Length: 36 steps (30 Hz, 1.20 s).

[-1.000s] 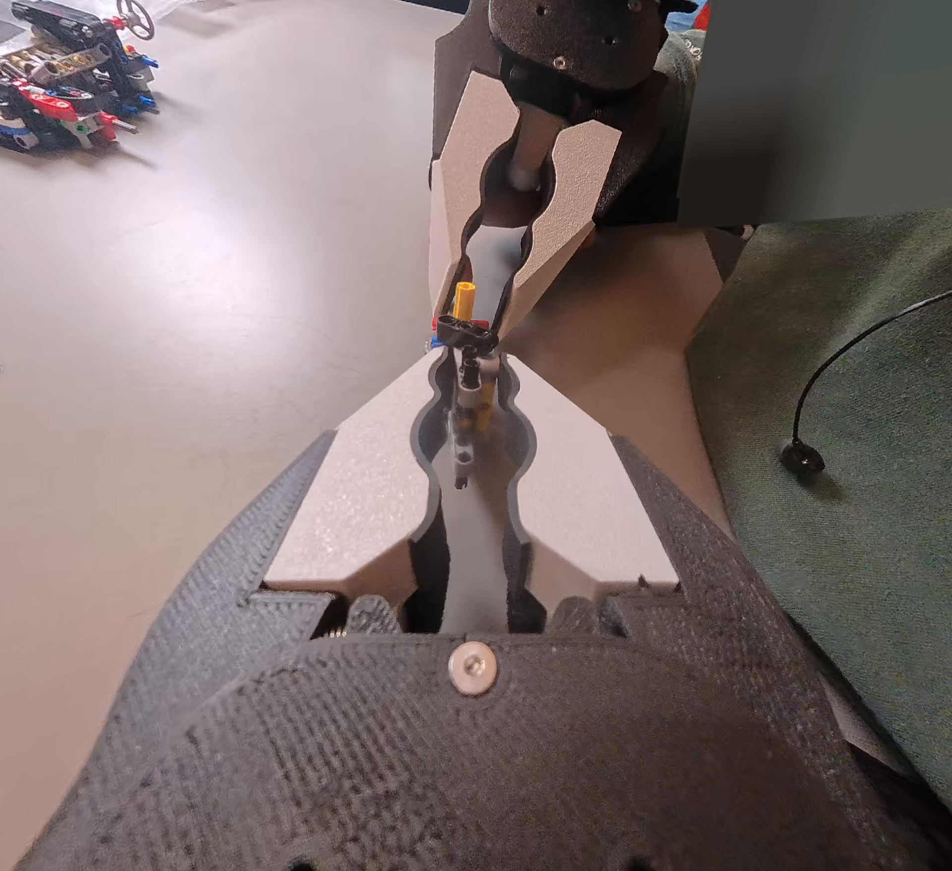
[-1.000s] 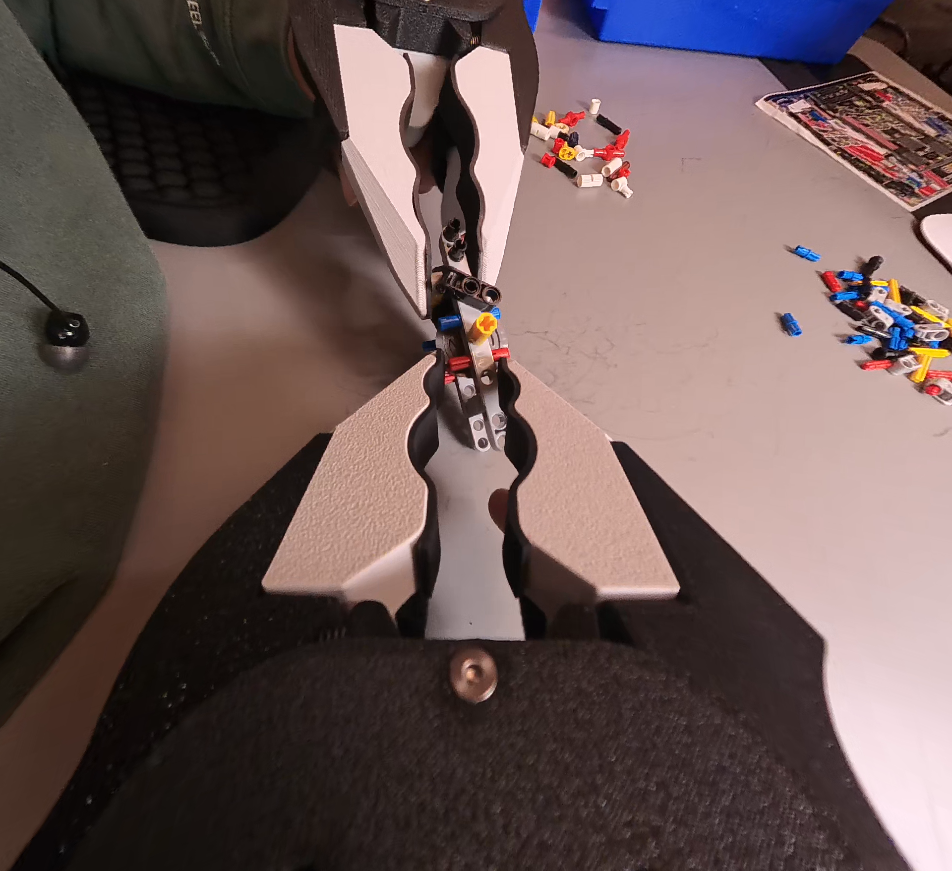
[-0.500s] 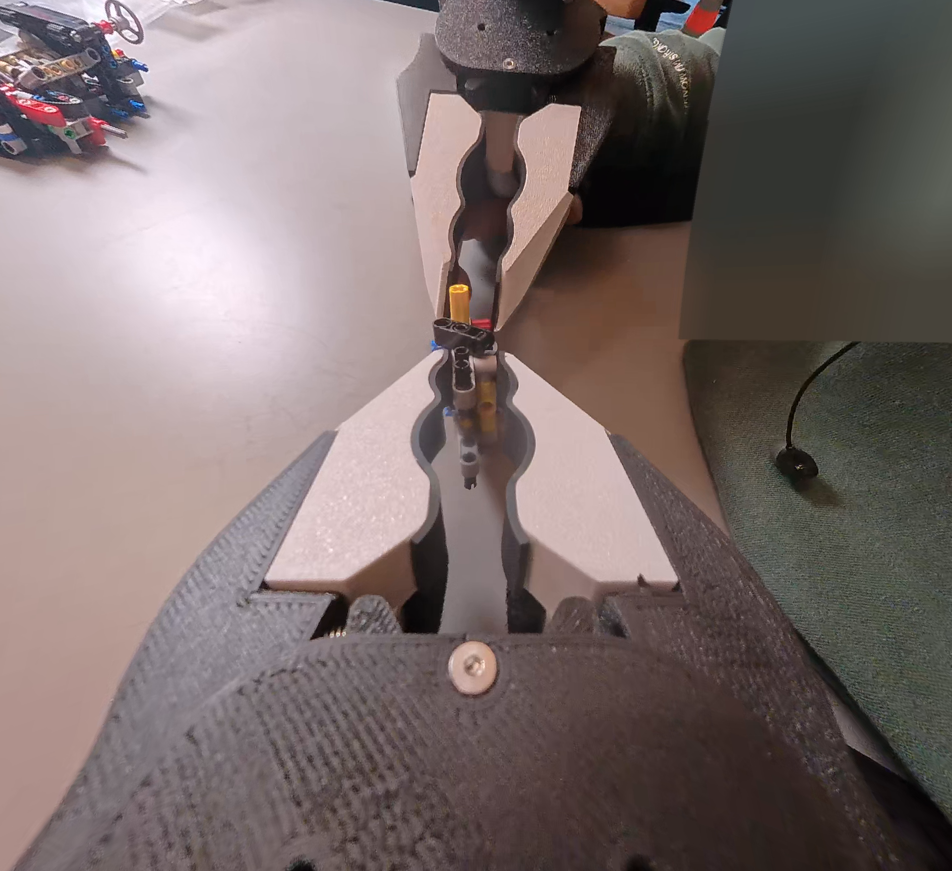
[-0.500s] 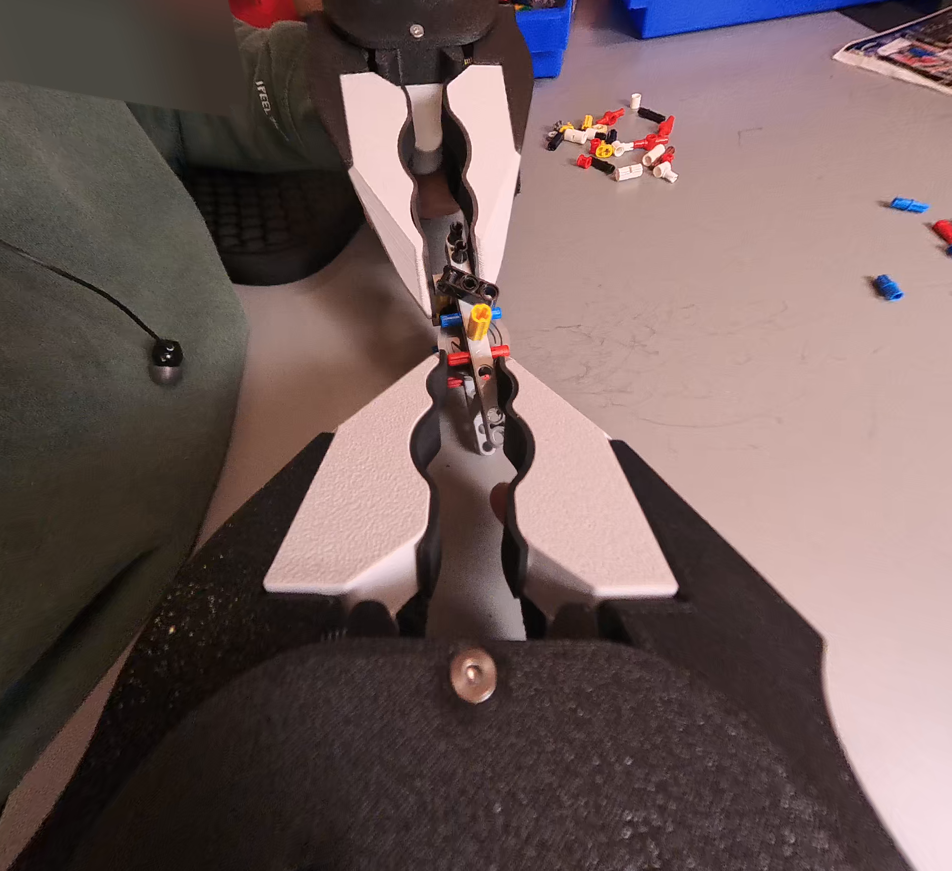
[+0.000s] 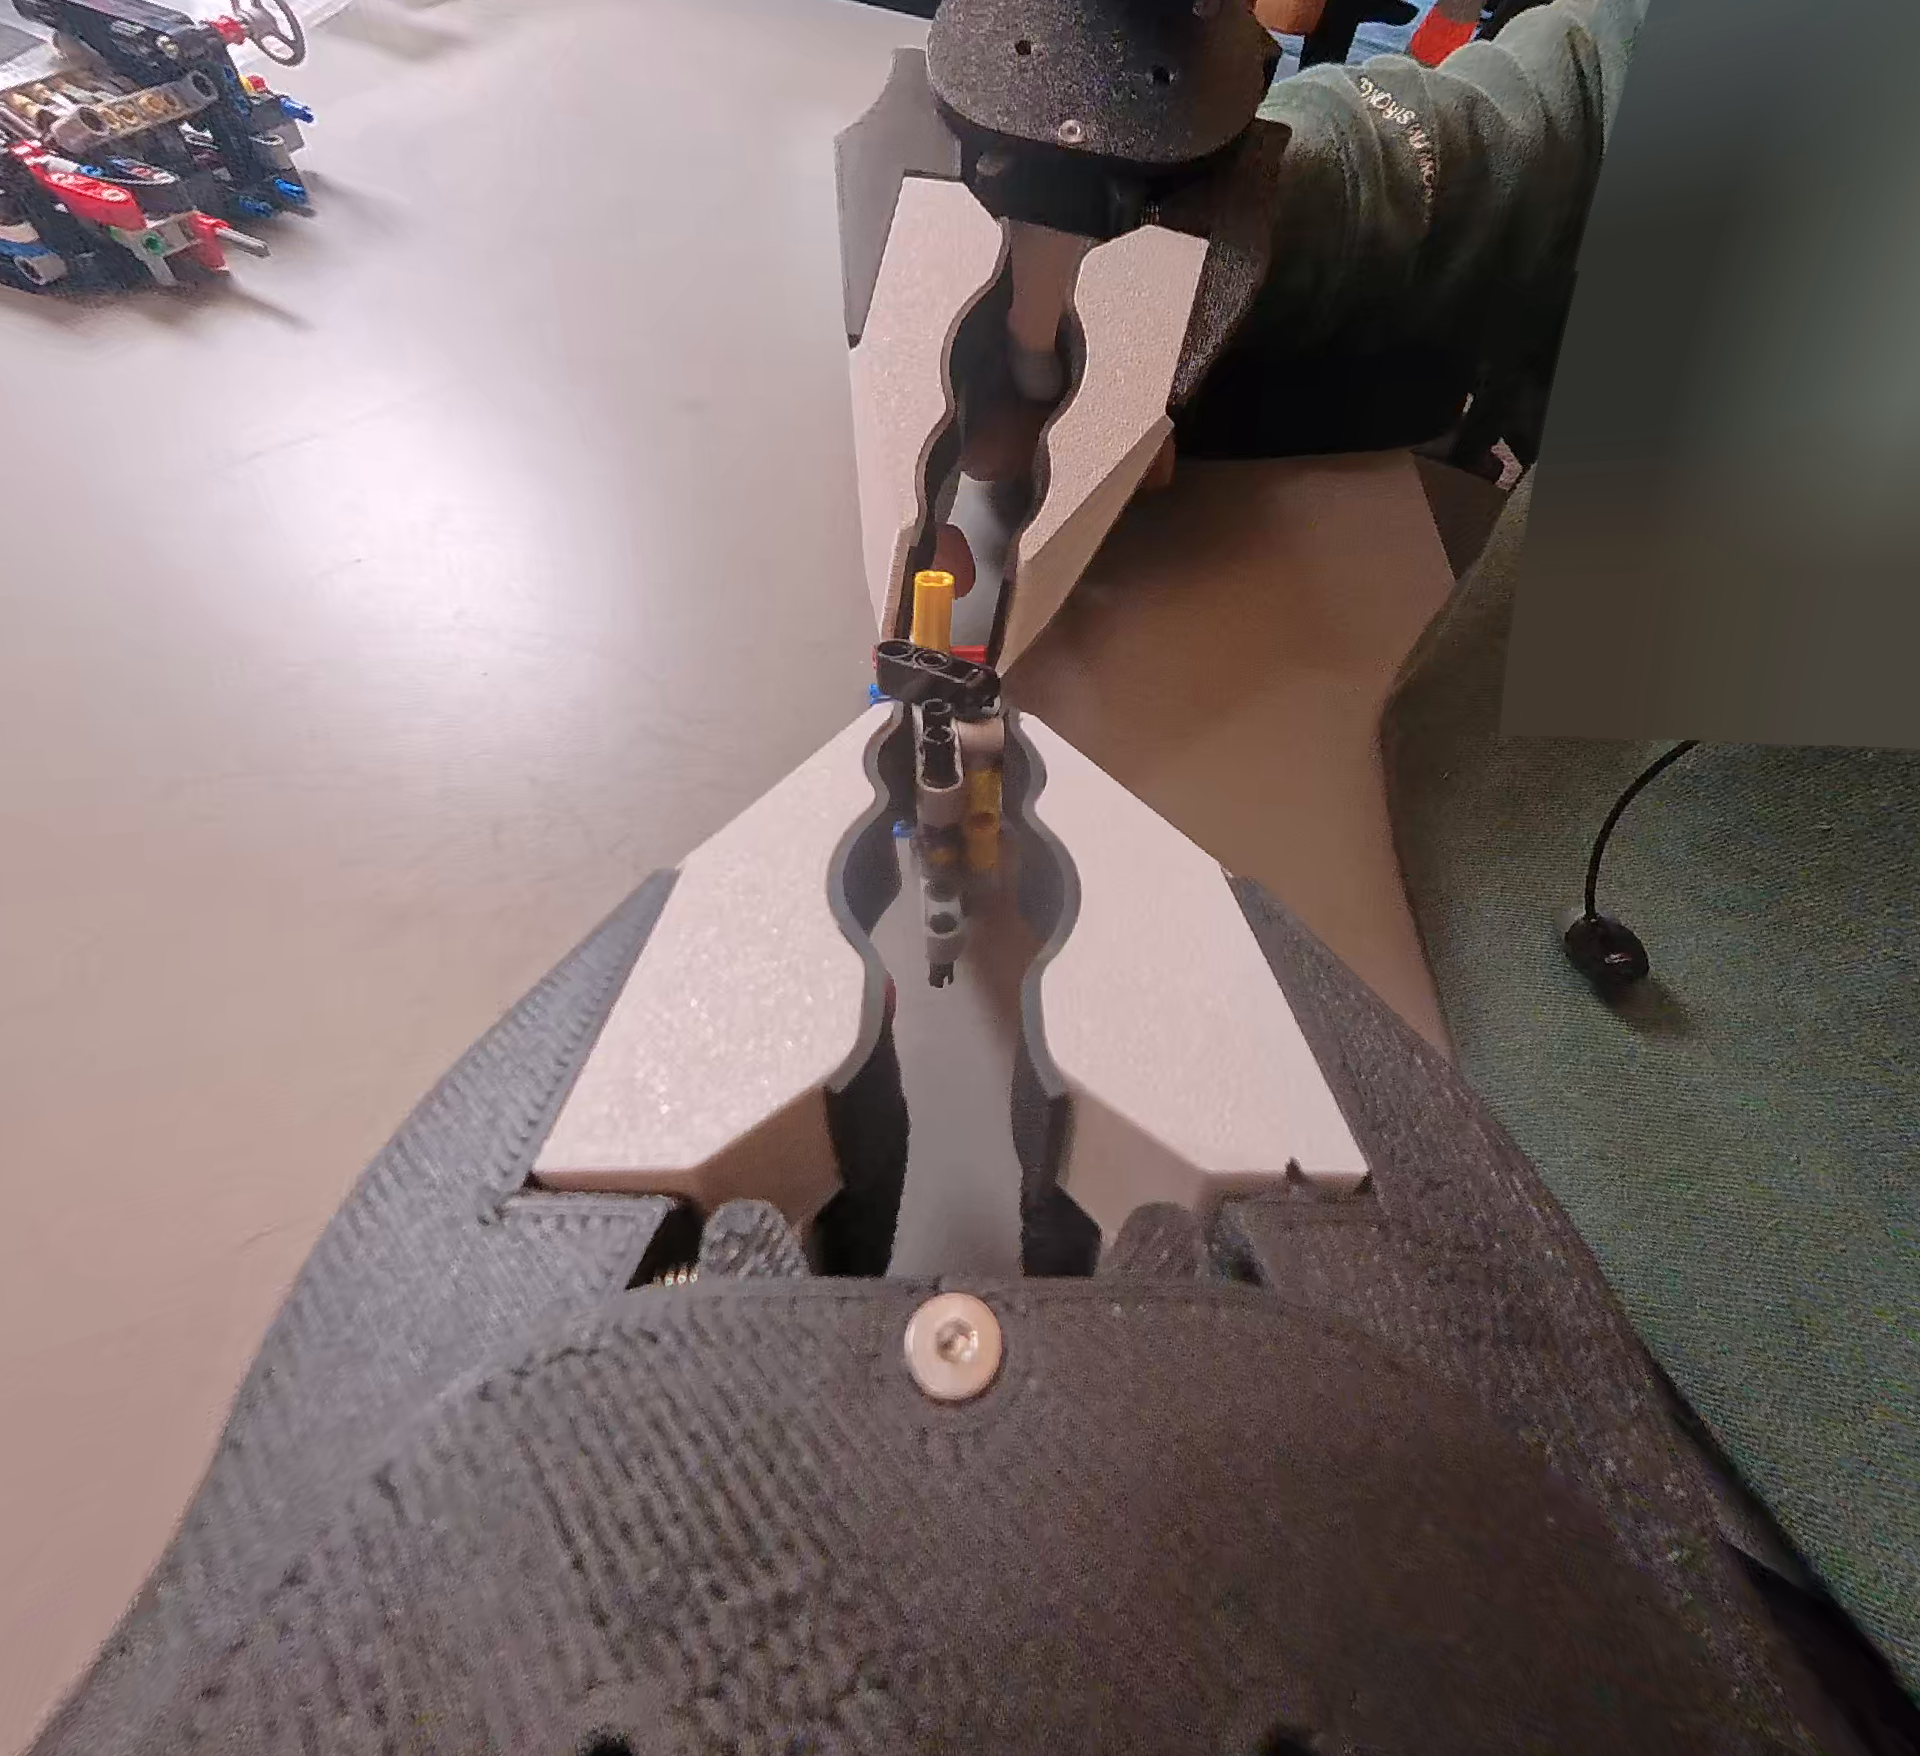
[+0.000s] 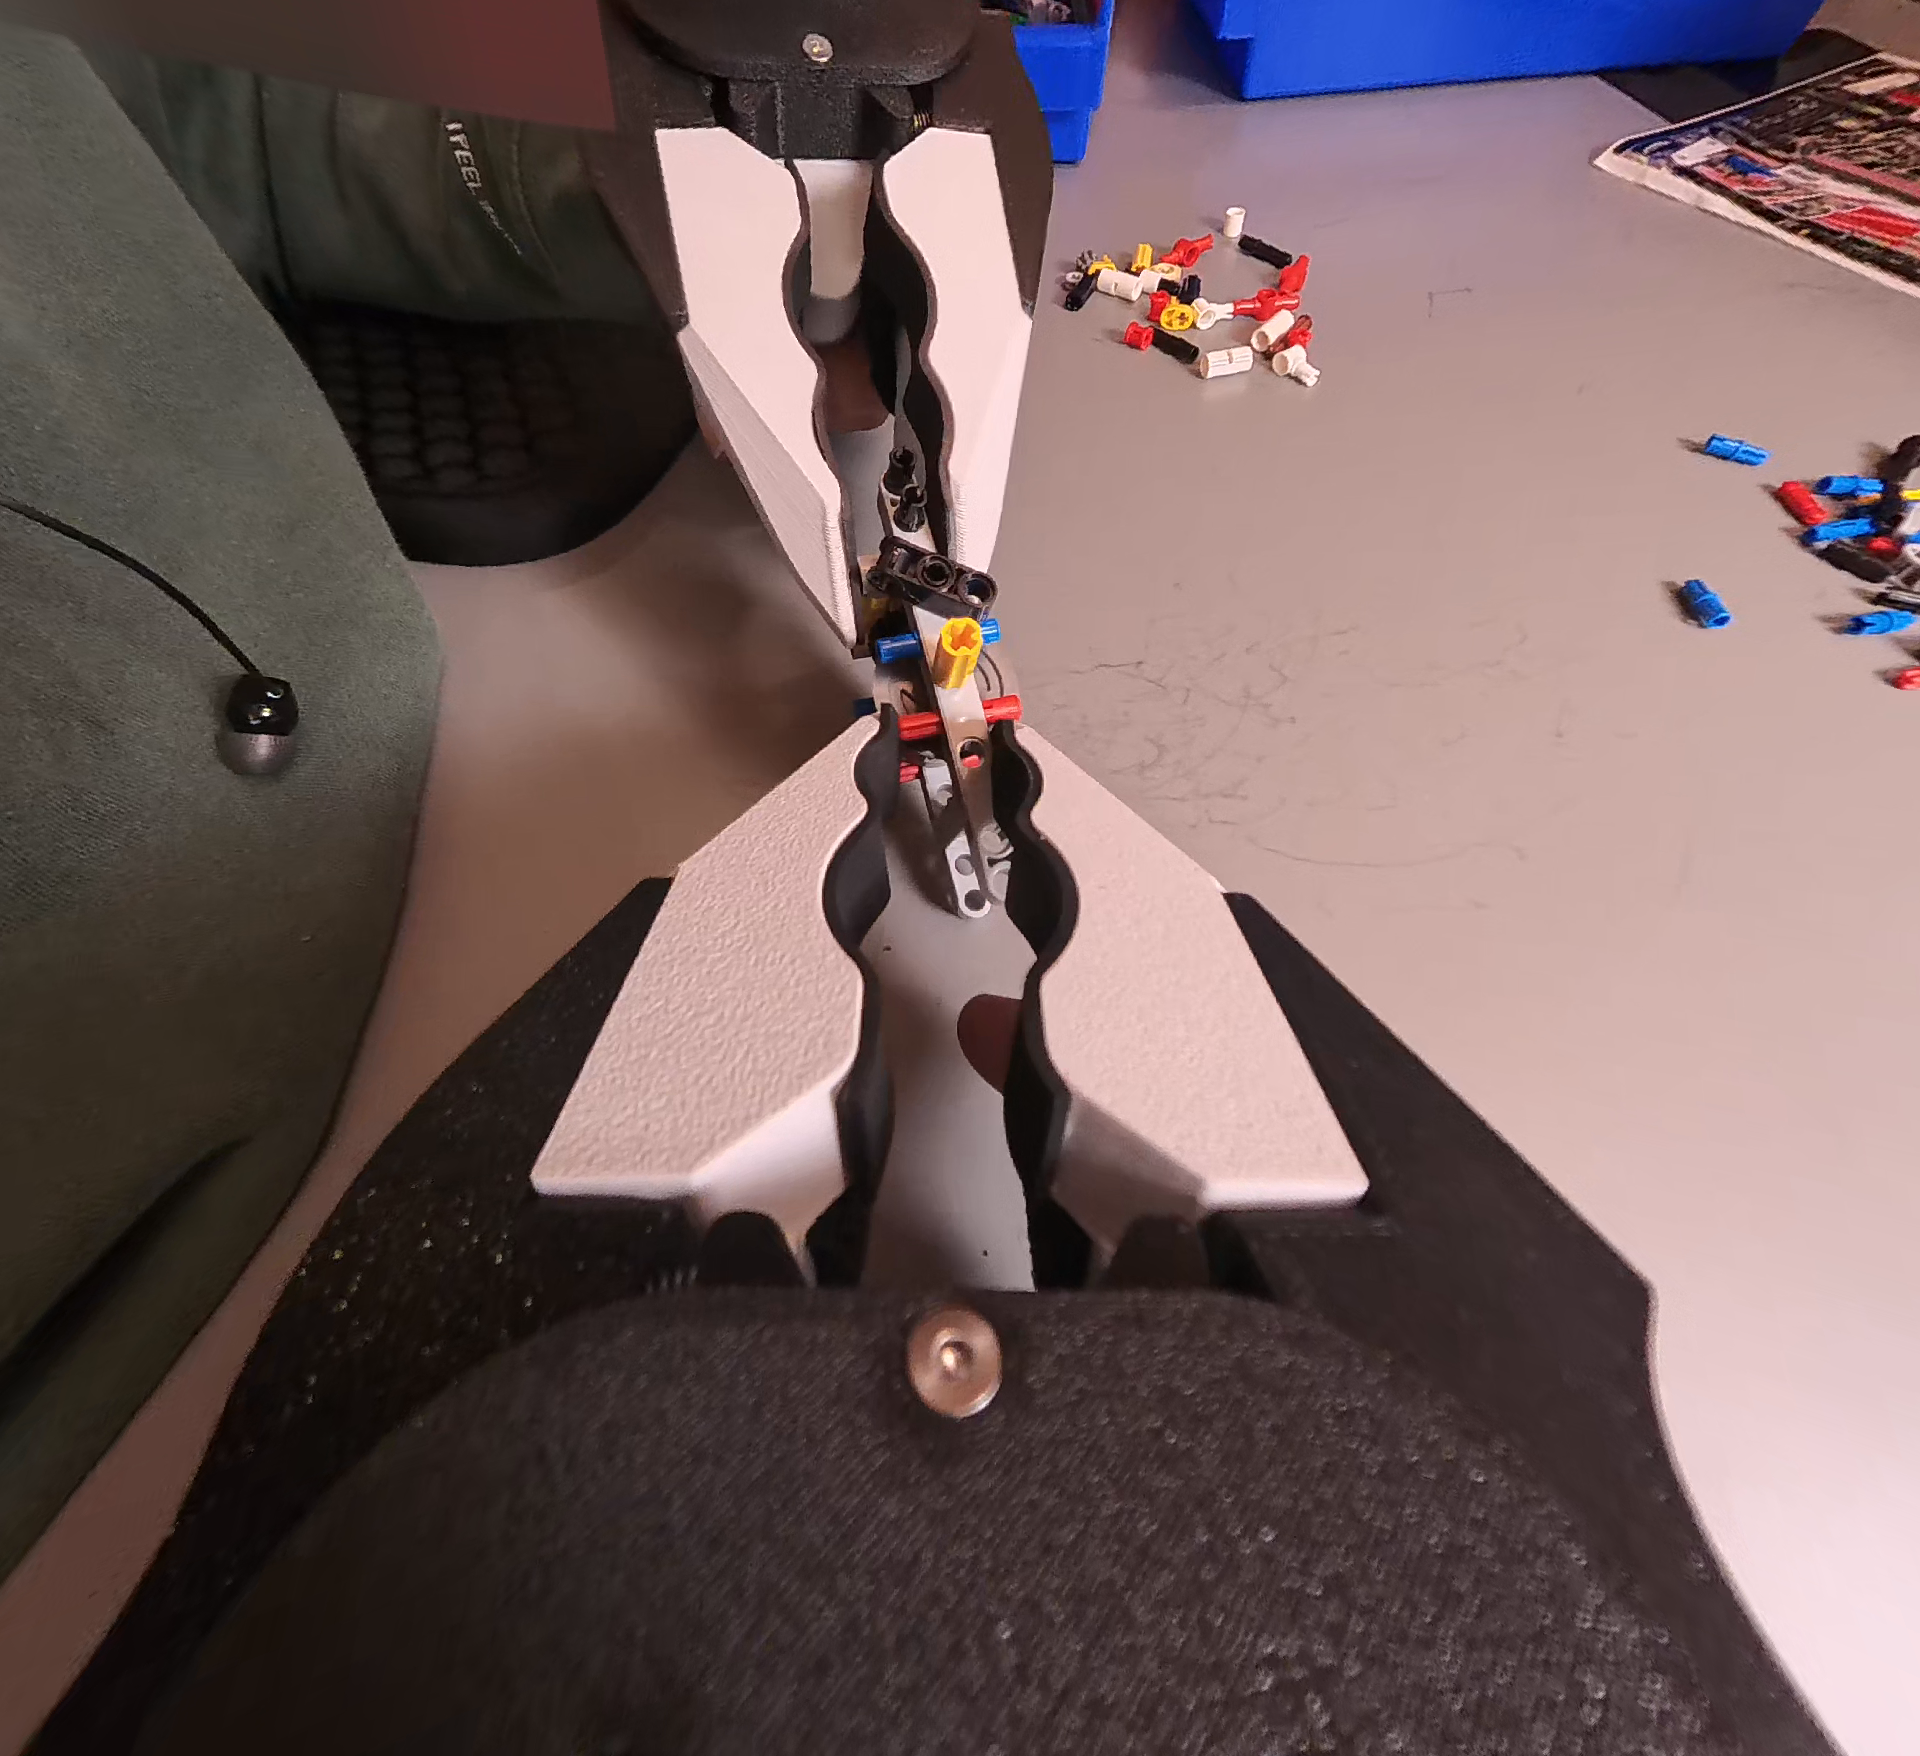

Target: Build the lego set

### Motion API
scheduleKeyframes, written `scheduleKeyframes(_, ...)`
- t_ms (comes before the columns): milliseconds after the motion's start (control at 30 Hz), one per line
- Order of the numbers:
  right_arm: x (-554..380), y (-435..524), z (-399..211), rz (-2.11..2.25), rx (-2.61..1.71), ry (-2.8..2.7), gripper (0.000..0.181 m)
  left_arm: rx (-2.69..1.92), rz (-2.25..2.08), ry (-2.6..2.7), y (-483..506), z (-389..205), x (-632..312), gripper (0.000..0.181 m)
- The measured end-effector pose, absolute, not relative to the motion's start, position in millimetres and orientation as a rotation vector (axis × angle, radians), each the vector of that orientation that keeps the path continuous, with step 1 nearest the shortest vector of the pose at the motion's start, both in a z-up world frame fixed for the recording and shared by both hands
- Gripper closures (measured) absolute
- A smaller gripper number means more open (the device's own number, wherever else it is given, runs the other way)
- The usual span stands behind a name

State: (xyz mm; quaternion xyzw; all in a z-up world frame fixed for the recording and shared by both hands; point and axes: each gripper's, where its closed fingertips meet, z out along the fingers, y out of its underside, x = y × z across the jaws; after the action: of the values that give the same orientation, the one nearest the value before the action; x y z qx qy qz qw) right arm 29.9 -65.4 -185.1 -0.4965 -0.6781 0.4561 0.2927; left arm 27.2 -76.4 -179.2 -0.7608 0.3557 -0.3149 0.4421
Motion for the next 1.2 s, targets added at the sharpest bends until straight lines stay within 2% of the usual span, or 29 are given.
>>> scheduleKeyframes(267, 27.0, -63.0, -185.4, 1.176, -1.328, -1.790, 0.165, -1.885, -0.770, 0.867, -73.2, -178.8, 24.1, 0.166)
scheduleKeyframes(433, 24.2, -51.9, -166.4, 1.331, -1.385, -1.676, 0.164, -1.890, -1.076, 0.603, -62.1, -161.4, 16.2, 0.167)
scheduleKeyframes(533, 28.0, -43.4, -158.2, 1.283, -1.336, -1.651, 0.150, -1.894, -1.248, 0.425, -57.1, -158.0, 8.8, 0.167)
scheduleKeyframes(733, 30.4, -46.7, -156.9, 1.098, -1.175, -1.709, 0.137, -1.773, -1.530, 0.211, -54.0, -139.4, -0.4, 0.167)
scheduleKeyframes(1000, 28.1, -50.5, -145.2, 1.077, -1.084, -1.665, 0.136, -1.682, -1.723, 0.090, -53.3, -130.9, -4.9, 0.168)
scheduleKeyframes(1200, 28.1, -55.6, -137.8, 1.049, -1.003, -1.656, 0.129, -1.666, -1.805, 0.060, -54.3, -131.2, -2.1, 0.167)
